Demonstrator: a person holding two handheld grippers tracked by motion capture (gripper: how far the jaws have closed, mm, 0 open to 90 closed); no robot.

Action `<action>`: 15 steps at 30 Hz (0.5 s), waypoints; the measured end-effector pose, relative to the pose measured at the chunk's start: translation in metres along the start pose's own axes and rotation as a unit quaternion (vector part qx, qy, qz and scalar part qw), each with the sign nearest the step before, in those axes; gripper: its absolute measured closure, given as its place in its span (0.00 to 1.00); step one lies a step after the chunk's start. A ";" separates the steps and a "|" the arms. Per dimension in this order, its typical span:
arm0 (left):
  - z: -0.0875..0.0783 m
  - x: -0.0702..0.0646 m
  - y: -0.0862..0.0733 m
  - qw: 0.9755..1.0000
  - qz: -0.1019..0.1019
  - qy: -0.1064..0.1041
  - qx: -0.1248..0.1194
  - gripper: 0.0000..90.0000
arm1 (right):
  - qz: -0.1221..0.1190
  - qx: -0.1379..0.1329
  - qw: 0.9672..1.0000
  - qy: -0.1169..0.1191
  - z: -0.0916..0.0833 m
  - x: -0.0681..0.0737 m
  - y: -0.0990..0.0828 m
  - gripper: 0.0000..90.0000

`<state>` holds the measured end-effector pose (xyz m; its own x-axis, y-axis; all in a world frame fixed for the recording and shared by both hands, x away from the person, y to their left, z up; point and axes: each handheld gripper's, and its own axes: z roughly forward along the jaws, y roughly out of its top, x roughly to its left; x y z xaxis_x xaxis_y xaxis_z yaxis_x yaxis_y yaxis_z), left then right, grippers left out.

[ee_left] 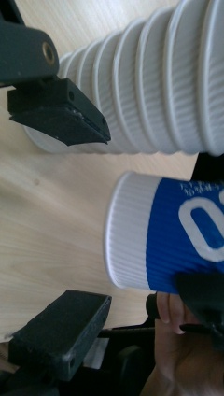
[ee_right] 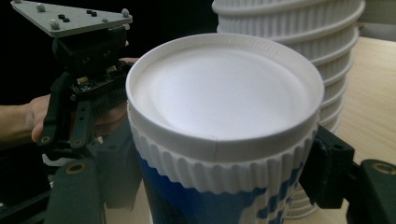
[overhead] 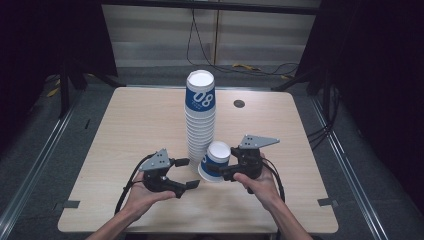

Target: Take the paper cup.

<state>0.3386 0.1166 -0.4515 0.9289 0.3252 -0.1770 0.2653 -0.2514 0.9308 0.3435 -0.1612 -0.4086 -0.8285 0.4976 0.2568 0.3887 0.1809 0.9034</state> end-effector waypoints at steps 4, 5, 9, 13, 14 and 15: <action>0.002 -0.002 0.000 1.000 0.003 -0.011 -0.004 0.20 | 0.005 0.004 1.000 0.013 0.007 0.002 -0.004 0.30; 0.002 -0.002 0.000 1.000 0.001 -0.013 -0.004 0.20 | 0.007 0.004 1.000 0.017 0.008 0.002 -0.004 0.30; 0.004 -0.003 -0.001 1.000 0.003 -0.015 -0.001 0.19 | 0.009 0.007 0.999 0.032 0.012 0.005 -0.006 0.30; 0.007 -0.004 -0.003 1.000 0.004 -0.021 0.004 0.18 | 0.013 0.008 0.999 0.045 0.018 0.006 -0.011 0.31; 0.007 -0.004 -0.003 1.000 0.006 -0.022 0.006 0.17 | 0.014 0.010 0.999 0.049 0.019 0.006 -0.012 0.31; 0.008 -0.004 -0.004 1.000 0.004 -0.024 0.007 0.17 | 0.015 0.012 0.999 0.050 0.020 0.007 -0.012 0.31</action>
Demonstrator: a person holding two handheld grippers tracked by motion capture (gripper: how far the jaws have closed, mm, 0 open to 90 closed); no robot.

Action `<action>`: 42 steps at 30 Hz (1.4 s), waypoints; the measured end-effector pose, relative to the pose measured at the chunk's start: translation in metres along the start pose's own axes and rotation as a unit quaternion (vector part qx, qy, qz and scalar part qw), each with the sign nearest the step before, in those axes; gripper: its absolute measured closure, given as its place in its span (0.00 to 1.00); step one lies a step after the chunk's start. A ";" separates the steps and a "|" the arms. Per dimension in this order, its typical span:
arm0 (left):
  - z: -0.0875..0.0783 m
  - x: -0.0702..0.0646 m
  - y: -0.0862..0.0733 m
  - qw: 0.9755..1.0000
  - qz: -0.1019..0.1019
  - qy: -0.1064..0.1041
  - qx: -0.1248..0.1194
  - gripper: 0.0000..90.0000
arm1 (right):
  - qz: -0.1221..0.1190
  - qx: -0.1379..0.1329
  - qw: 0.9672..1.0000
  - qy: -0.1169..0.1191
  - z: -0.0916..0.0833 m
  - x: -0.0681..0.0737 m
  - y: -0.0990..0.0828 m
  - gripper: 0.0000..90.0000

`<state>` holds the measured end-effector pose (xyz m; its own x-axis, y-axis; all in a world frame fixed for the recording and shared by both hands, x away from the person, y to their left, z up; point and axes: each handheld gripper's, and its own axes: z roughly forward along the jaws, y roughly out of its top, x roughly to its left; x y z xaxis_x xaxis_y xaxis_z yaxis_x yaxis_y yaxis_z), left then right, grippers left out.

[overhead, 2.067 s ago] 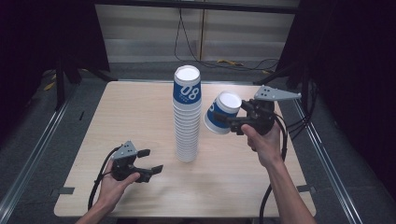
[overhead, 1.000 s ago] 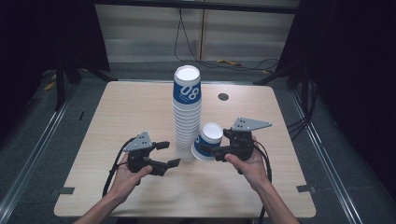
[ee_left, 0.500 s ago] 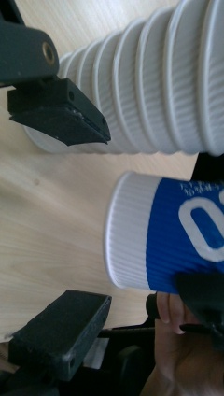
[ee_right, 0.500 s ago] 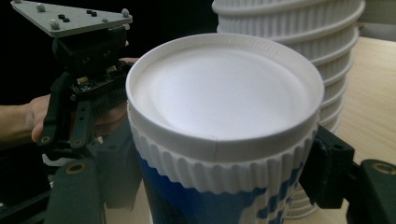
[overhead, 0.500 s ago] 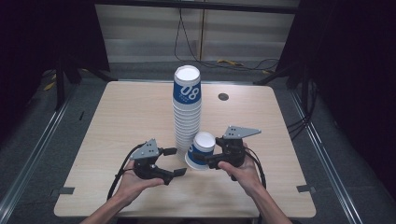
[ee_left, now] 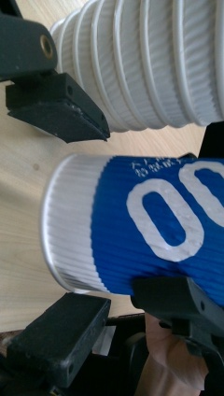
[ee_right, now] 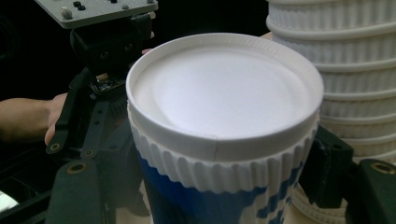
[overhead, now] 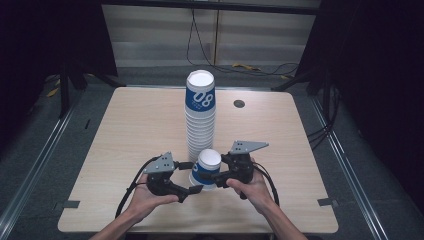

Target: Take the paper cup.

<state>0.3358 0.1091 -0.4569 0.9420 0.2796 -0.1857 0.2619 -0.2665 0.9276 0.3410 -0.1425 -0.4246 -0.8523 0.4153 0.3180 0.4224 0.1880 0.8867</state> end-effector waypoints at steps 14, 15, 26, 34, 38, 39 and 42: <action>0.010 -0.001 -0.002 1.000 -0.006 -0.018 0.013 0.17 | 0.007 -0.004 1.000 0.019 0.013 0.005 -0.008 0.31; 0.010 -0.001 -0.002 1.000 -0.003 -0.020 0.014 0.17 | 0.004 -0.003 1.000 0.020 0.014 0.006 -0.008 0.31; 0.009 -0.003 -0.003 1.000 0.000 -0.020 0.014 0.20 | -0.013 -0.008 1.000 0.022 0.017 0.011 -0.009 0.30; 0.007 -0.003 -0.001 0.999 0.017 -0.028 0.038 0.24 | -0.003 0.011 1.000 0.014 0.016 0.013 -0.008 0.24; 0.004 -0.002 0.000 0.999 0.010 -0.029 0.038 0.24 | 0.000 0.014 1.000 0.013 0.014 0.014 -0.006 0.19; 0.003 -0.001 0.000 0.999 0.009 -0.029 0.037 0.24 | 0.000 0.015 1.000 0.010 0.013 0.015 -0.006 0.19; 0.002 0.001 -0.002 0.999 0.007 -0.026 0.048 0.24 | 0.004 0.019 1.000 0.011 0.013 0.014 -0.006 0.18</action>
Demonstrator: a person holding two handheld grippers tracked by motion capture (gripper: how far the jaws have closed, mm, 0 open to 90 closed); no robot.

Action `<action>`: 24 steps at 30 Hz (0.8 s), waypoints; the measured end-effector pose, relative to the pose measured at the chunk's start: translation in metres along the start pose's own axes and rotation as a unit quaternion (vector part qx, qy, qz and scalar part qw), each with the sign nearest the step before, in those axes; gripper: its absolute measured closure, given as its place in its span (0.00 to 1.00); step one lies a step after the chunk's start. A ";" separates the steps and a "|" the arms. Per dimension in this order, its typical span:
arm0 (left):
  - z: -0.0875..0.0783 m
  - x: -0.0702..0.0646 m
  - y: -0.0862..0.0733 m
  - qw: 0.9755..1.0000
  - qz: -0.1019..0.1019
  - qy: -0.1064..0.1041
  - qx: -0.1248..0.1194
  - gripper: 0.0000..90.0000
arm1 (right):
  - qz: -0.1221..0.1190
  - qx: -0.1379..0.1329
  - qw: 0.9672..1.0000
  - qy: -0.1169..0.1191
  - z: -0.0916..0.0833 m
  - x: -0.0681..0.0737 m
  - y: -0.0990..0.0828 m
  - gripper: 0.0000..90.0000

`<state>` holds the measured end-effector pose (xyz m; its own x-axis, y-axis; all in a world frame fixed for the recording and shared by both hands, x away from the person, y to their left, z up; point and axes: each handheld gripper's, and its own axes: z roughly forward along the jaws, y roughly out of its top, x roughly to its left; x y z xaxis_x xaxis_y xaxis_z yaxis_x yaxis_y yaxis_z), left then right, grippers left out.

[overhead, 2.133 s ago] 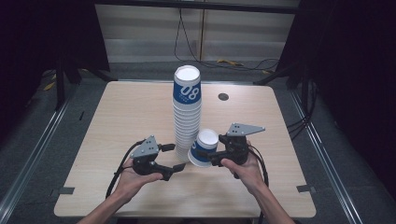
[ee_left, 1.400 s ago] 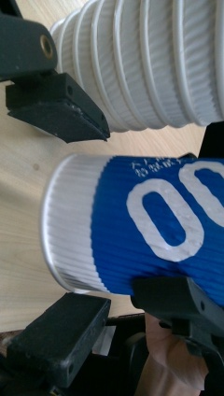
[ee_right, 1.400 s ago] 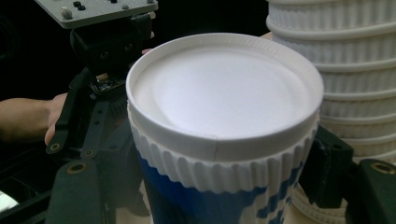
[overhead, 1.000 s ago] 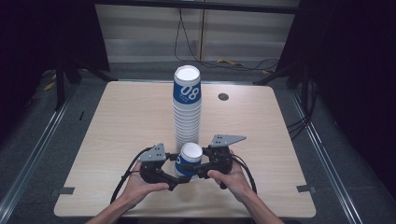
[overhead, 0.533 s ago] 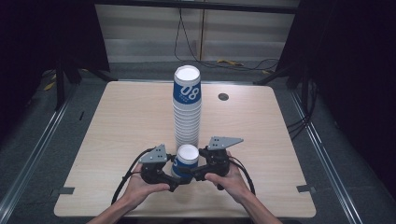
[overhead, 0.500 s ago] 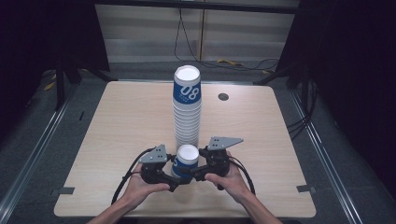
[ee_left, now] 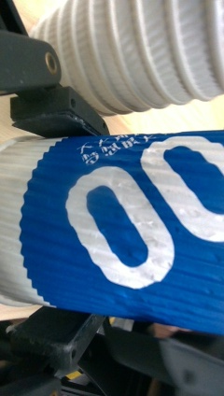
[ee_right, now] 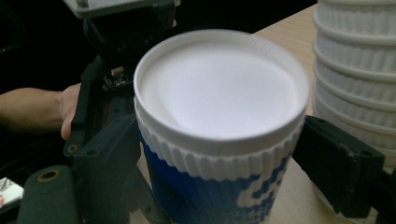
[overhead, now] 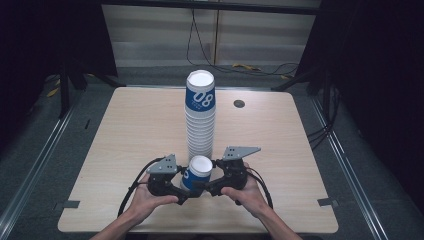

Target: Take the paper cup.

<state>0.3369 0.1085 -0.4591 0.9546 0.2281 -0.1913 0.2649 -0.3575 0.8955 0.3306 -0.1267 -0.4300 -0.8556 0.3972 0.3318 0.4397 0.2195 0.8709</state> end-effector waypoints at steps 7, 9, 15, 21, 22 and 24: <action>-0.005 0.004 -0.002 1.000 -0.014 -0.001 0.007 0.24 | 0.001 0.005 1.000 -0.008 -0.008 -0.002 0.002 0.17; -0.007 0.005 -0.001 1.000 -0.015 -0.004 0.005 0.24 | 0.003 0.004 1.000 -0.012 -0.011 -0.003 0.001 0.16; -0.013 0.009 -0.001 1.000 -0.023 -0.001 0.010 0.24 | 0.005 0.011 1.000 -0.025 -0.021 -0.007 0.000 0.17; -0.016 0.011 0.000 0.999 -0.029 0.001 0.018 0.24 | -0.001 0.020 0.999 -0.035 -0.027 -0.009 0.004 0.17; -0.017 0.011 0.000 0.999 -0.030 -0.002 0.018 0.24 | -0.001 0.021 0.999 -0.036 -0.028 -0.010 0.004 0.17; -0.017 0.011 0.000 0.999 -0.036 -0.004 0.023 0.24 | 0.009 0.020 0.999 -0.033 -0.029 -0.013 0.001 0.19</action>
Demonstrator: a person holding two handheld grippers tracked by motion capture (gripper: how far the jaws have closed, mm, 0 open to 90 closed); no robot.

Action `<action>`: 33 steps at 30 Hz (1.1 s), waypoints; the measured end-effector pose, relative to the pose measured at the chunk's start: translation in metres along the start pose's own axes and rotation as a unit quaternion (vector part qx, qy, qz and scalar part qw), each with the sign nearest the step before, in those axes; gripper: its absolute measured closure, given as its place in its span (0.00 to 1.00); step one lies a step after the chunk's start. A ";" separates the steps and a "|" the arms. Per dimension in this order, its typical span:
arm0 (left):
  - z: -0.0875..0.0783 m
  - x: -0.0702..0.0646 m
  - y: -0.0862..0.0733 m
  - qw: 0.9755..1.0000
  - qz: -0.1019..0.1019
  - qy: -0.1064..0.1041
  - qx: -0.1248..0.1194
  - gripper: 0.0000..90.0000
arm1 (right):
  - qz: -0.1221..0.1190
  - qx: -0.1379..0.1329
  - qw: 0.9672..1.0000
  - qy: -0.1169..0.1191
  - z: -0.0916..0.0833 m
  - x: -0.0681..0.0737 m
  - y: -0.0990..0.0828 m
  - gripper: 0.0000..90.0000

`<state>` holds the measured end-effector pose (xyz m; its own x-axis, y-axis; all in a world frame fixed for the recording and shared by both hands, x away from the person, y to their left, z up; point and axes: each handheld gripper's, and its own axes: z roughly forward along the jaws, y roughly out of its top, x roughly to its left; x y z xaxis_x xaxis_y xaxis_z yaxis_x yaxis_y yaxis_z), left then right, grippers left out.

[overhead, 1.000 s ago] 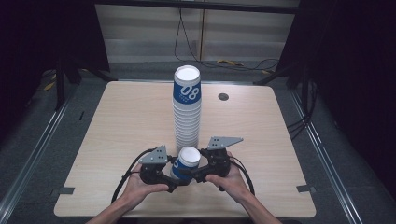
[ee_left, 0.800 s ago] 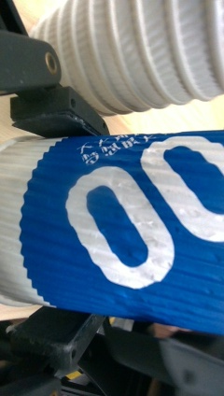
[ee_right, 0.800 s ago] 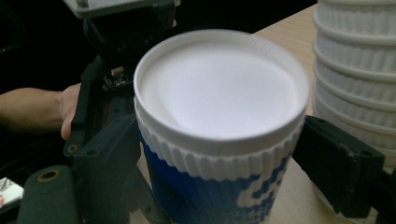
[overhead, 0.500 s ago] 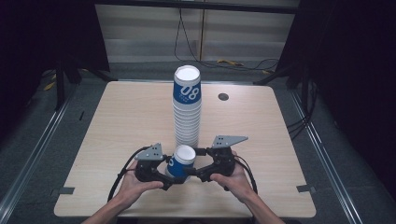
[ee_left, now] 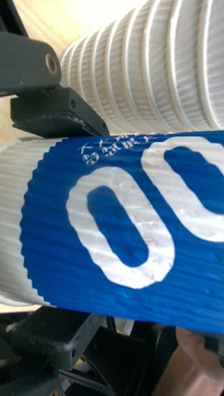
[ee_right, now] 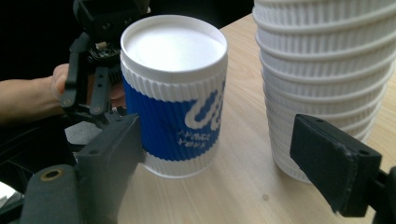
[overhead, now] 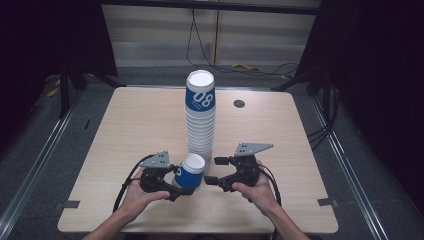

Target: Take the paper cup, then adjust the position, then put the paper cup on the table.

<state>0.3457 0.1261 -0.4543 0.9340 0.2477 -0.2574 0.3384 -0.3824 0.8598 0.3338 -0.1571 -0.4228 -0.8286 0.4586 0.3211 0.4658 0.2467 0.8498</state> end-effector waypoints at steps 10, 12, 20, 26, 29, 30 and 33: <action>-0.004 0.001 0.005 1.000 0.003 0.011 0.027 0.24 | -0.004 0.031 0.999 -0.015 -0.003 -0.004 -0.006 0.19; -0.004 0.002 0.005 0.999 0.003 0.014 0.033 0.24 | -0.005 0.036 0.999 -0.019 -0.003 -0.004 -0.006 0.19; -0.002 0.002 0.006 0.998 0.007 0.010 0.058 0.25 | -0.018 0.053 0.998 -0.028 -0.006 -0.004 -0.007 0.23; -0.002 0.002 0.007 0.997 0.012 0.020 0.072 0.25 | -0.027 0.066 0.997 -0.034 -0.005 -0.003 -0.008 0.22; -0.001 0.002 0.009 0.996 0.014 0.020 0.081 0.25 | -0.028 0.076 0.996 -0.037 -0.004 -0.003 -0.007 0.18; 0.000 0.002 0.009 0.996 0.012 0.020 0.084 0.25 | -0.028 0.082 0.996 -0.035 -0.004 -0.003 -0.006 0.18; 0.003 0.002 0.008 0.995 0.016 0.020 0.101 0.25 | -0.036 0.102 0.994 -0.035 -0.003 -0.001 -0.004 0.18</action>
<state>0.3503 0.1212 -0.4490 0.9406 0.2661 -0.2110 0.3291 -0.5610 0.7596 0.3322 -0.1606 -0.4251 -0.8423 0.4892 0.2262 0.4643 0.4457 0.7653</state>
